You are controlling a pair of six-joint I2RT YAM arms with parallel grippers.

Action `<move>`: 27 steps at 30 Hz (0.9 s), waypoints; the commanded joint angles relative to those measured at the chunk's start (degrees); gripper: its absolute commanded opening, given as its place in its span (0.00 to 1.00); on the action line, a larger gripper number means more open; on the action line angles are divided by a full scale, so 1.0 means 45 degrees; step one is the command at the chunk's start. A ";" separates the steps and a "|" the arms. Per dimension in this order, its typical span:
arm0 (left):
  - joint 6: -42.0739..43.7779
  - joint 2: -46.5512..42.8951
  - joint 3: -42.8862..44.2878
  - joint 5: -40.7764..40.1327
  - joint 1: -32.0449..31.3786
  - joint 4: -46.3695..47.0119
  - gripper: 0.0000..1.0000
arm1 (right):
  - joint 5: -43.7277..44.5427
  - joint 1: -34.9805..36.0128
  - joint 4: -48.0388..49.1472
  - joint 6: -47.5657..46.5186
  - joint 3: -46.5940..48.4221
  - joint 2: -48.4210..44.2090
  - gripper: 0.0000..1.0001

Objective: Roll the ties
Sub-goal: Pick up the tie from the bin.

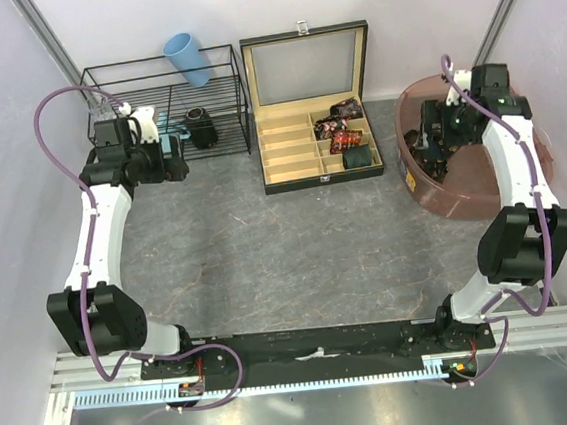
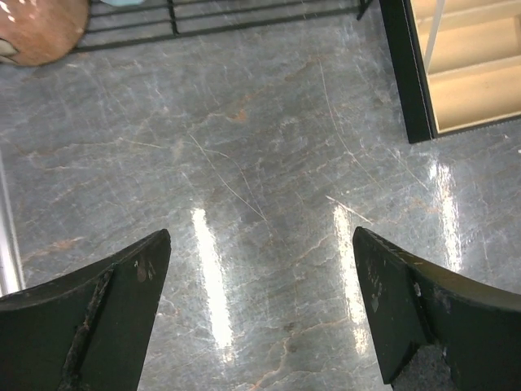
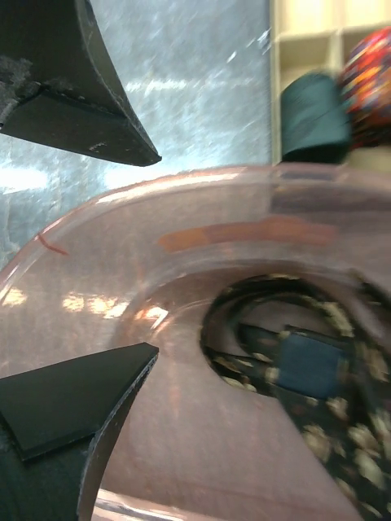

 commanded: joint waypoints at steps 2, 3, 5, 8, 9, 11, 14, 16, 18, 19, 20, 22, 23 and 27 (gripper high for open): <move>0.0612 0.0079 0.1263 -0.0433 0.0031 -0.0020 1.00 | -0.0802 -0.0233 0.0412 0.0994 0.1967 0.0408 0.98; 0.0748 0.0099 0.1341 -0.0452 -0.0008 0.0000 1.00 | -0.0493 -0.0312 0.0431 0.1286 0.2473 0.0623 0.98; 0.0808 0.0099 0.1478 -0.0549 0.0011 0.0058 1.00 | 0.0152 -0.0507 0.0432 0.1425 0.3273 0.1365 0.98; 0.0750 0.0118 0.1595 -0.1037 -0.0028 0.0390 1.00 | 0.1596 -0.0703 0.0509 0.2010 0.3882 0.2205 0.98; 0.0808 0.0099 0.1634 -0.1096 -0.0047 0.0468 1.00 | 0.2026 -0.0723 0.0626 0.2089 0.4116 0.2381 0.98; 0.0847 0.0099 0.1674 -0.1136 -0.0086 0.0663 1.00 | 0.2906 -0.0762 0.0861 0.2362 0.4351 0.2967 0.98; 0.1003 0.0138 0.1596 -0.0941 -0.0125 0.0684 1.00 | 0.3378 -0.0781 0.0998 0.2577 0.4976 0.3923 0.98; 0.1140 0.0158 0.1441 -0.0960 -0.0184 0.0684 1.00 | 0.3748 -0.0782 0.1037 0.2714 0.5406 0.4644 0.98; 0.1276 0.0158 0.1342 -0.0999 -0.0203 0.0684 0.99 | 0.3866 -0.0762 0.1115 0.2812 0.5661 0.5096 0.98; 0.1316 0.0177 0.1206 -0.0980 -0.0204 0.0684 1.00 | 0.3750 -0.0781 0.1135 0.2851 0.5739 0.5562 0.98; 0.1355 0.0196 0.1166 -0.0999 -0.0223 0.0664 1.00 | 0.3536 -0.0762 0.1212 0.2812 0.5817 0.5779 0.98; 0.1375 0.0255 0.0991 -0.1058 -0.0223 0.0664 1.00 | 0.3476 -0.0762 0.1581 0.2812 0.5856 0.6441 0.98; 0.1394 0.0313 0.0990 -0.1058 -0.0243 0.0625 1.00 | 0.3495 -0.0781 0.1700 0.2773 0.5934 0.6678 0.98; 0.1531 0.0547 0.0951 -0.0961 -0.0243 0.0411 1.00 | 0.2191 -0.0762 0.2228 0.2735 0.6577 0.7830 0.98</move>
